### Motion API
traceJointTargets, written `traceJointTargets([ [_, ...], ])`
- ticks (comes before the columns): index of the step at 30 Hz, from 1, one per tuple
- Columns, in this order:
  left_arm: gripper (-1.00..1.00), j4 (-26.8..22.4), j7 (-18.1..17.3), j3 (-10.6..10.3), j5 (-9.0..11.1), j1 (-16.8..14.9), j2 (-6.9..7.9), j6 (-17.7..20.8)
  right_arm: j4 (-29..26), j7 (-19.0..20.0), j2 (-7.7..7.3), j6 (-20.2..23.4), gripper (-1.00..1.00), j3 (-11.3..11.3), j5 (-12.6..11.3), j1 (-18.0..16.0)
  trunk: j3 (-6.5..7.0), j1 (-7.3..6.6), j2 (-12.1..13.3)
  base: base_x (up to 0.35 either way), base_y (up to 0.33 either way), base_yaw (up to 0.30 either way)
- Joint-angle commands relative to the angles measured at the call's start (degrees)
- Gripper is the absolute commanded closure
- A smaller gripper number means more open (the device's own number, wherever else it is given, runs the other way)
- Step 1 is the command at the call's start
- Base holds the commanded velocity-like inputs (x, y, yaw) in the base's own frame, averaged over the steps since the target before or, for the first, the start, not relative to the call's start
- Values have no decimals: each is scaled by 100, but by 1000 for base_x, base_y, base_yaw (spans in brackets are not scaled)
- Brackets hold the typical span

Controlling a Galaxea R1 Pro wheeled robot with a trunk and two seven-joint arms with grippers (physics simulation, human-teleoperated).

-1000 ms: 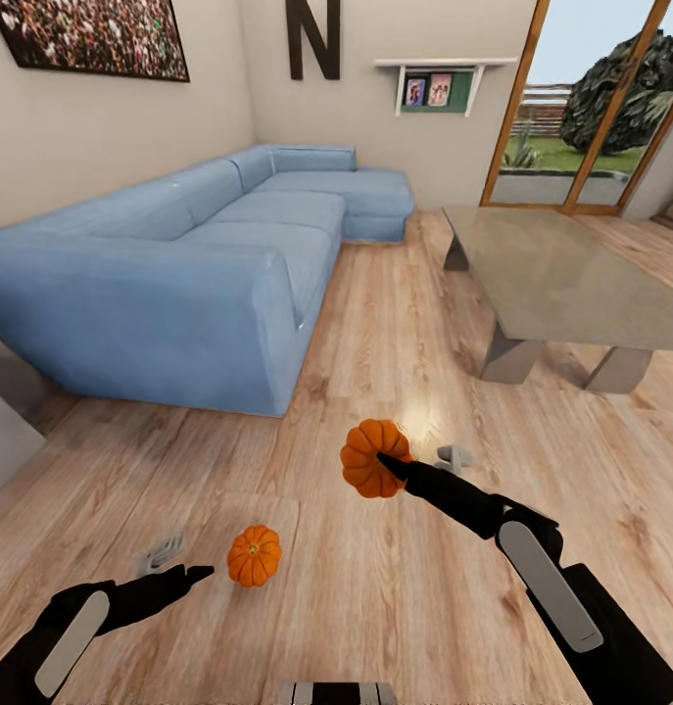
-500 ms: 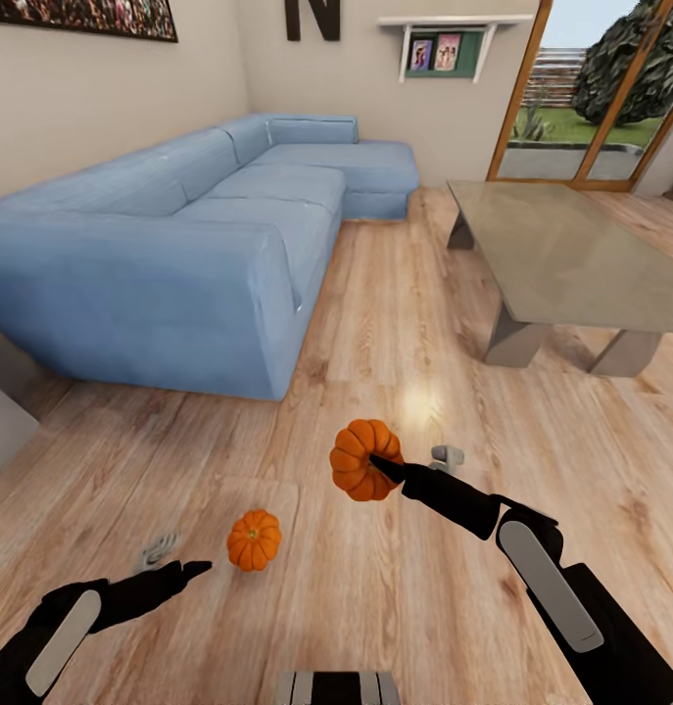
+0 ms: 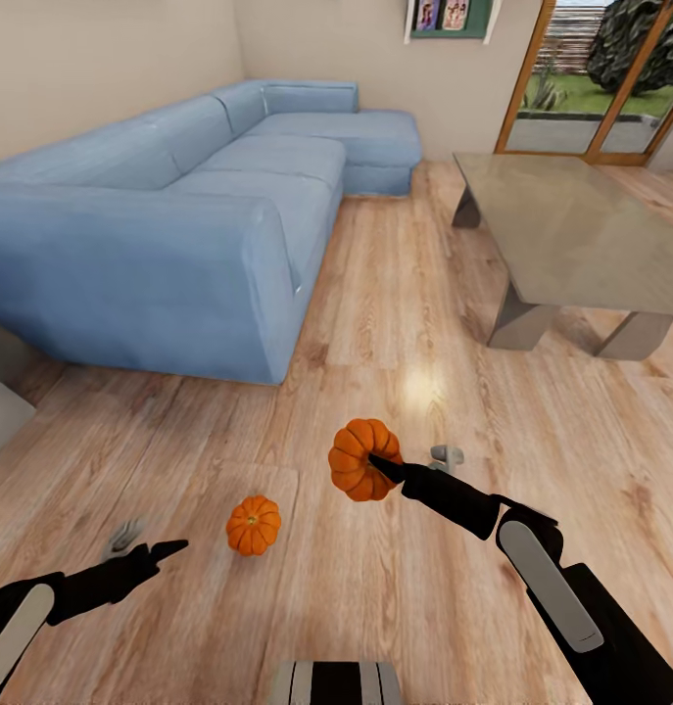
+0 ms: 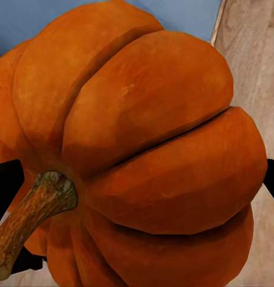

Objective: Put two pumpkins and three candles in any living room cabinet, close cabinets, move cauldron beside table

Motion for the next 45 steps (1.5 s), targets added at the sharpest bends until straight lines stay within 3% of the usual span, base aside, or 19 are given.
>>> traceJointTargets([
  [1, -100, 9, -22, 18, 10, -3, 5, 42, -2, 0, -4, 16, 100, 1, -33, -4, -27, 1, -3, 0, 0, 0],
  [11, -100, 25, -55, 42, 22, -3, 27, 45, 13, -8, -4, 16, 100, 1, -30, -4, -248, 27, -17, 0, 0, 0],
  [19, -100, 25, -52, 53, 21, -3, 29, 45, 20, -12, -5, 23, 100, 1, -26, -4, -248, 27, -17, 25, 0, 0],
  [27, -100, 25, -47, 205, 13, -3, 34, 55, 23, -17, -5, 25, 100, 6, -24, -4, -248, 27, -17, 134, -13, 0],
  [45, -100, 33, -27, 211, 13, -3, 35, 63, 14, -17, -5, 25, 100, 9, -24, -4, -248, 27, -17, 72, -121, 0],
])
